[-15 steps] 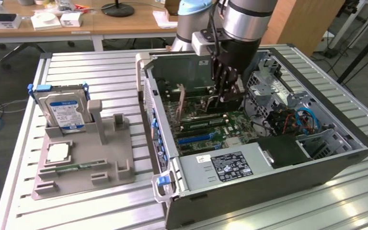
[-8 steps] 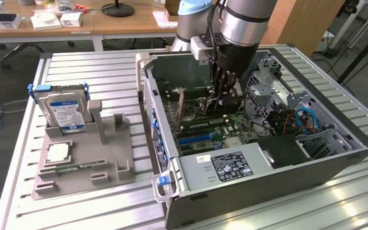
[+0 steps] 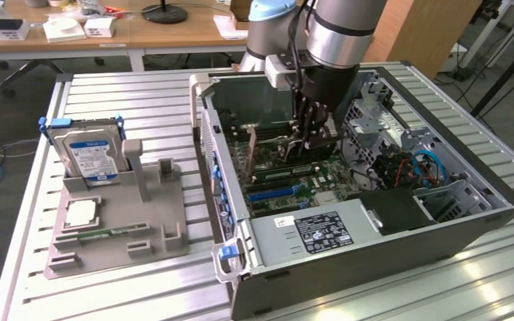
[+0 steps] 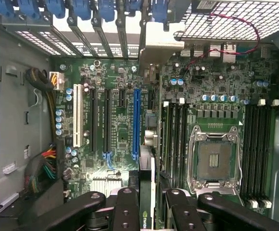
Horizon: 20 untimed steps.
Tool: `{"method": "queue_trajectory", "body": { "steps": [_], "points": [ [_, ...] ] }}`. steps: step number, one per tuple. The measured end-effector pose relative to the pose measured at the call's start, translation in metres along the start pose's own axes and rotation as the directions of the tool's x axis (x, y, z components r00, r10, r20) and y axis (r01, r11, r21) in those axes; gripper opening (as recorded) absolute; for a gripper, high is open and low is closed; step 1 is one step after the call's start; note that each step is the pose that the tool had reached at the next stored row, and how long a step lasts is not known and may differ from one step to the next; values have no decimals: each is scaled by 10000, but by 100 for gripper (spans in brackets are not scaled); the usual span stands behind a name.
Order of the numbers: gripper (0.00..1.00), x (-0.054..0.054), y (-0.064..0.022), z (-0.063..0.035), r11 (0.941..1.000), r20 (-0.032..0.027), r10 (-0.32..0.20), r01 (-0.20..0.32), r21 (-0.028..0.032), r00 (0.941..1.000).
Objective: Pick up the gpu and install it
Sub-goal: 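Insert the gpu into the slot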
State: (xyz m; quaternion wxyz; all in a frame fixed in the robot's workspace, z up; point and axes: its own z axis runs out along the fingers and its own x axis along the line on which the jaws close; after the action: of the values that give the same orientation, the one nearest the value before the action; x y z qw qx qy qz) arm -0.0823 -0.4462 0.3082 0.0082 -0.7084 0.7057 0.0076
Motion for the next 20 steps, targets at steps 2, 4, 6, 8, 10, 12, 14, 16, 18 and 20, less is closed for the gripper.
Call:
{"method": "queue_trajectory", "body": {
  "steps": [2,4,6,8,10,12,14,16,18,20],
  "points": [
    [26,10,8,1,10000,1,0,0,1,10000],
    [26,24,17,0,10000,1,-2,2,1,10000],
    [26,36,22,0,10000,4,-5,5,1,10000],
    [26,46,24,0,10000,10,-6,6,1,10000],
    [26,59,24,-1,10000,10,-9,9,1,10000],
    [26,70,24,-1,10000,11,-9,9,1,10000],
    [26,76,25,-1,10000,10,-7,7,1,10000],
    [26,76,24,-1,10000,10,-7,7,1,10000],
    [26,77,33,-2,10000,9,-9,9,1,10000],
    [26,77,63,-2,10000,9,-8,8,3,10000]
  ]
}}
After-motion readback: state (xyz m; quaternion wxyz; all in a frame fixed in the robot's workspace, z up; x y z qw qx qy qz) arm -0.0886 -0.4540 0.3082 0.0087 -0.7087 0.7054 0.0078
